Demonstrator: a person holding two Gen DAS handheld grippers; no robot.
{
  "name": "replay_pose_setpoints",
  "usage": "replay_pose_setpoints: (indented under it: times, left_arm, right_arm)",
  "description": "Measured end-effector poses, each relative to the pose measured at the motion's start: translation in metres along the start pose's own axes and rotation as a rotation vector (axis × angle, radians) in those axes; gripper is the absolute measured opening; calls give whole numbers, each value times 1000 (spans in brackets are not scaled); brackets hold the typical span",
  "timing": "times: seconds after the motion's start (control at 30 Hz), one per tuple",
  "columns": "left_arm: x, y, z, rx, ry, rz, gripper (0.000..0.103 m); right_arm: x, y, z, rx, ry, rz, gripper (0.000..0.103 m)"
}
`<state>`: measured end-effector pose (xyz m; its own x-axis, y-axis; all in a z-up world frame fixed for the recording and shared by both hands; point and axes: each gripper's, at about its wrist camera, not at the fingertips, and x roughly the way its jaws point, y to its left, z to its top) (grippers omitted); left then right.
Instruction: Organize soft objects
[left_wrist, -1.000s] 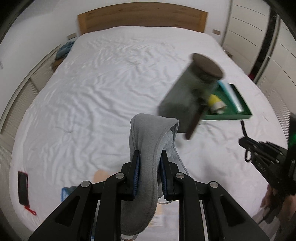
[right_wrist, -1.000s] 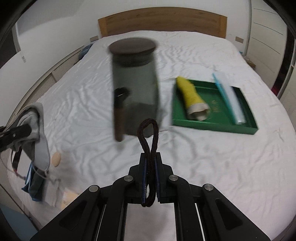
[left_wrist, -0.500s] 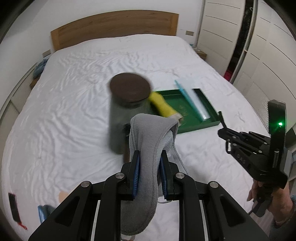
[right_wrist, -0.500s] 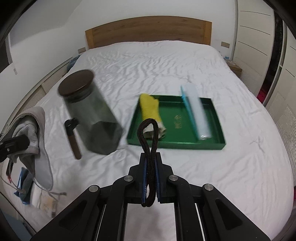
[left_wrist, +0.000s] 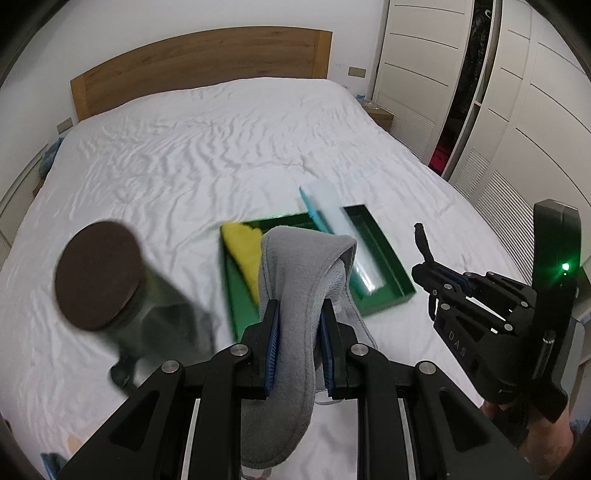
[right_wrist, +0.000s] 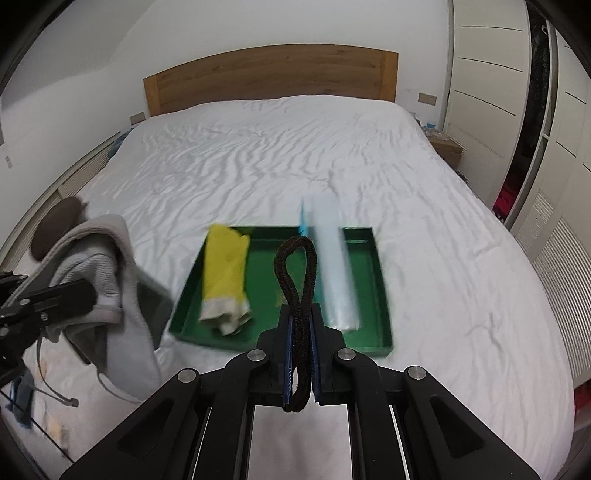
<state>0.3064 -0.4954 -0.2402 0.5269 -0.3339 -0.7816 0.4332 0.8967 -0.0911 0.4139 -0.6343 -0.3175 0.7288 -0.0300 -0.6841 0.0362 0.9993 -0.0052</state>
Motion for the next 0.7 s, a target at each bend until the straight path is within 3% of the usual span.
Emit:
replay_pose_setpoints:
  times: [0.43, 0.7]
  left_arm:
    - [81, -22, 25, -39, 18, 41, 17]
    - [116, -27, 30, -44, 45, 65, 17]
  right_arm:
    - [92, -35, 22, -28, 7, -13, 7]
    - [126, -44, 31, -34, 14, -9, 7]
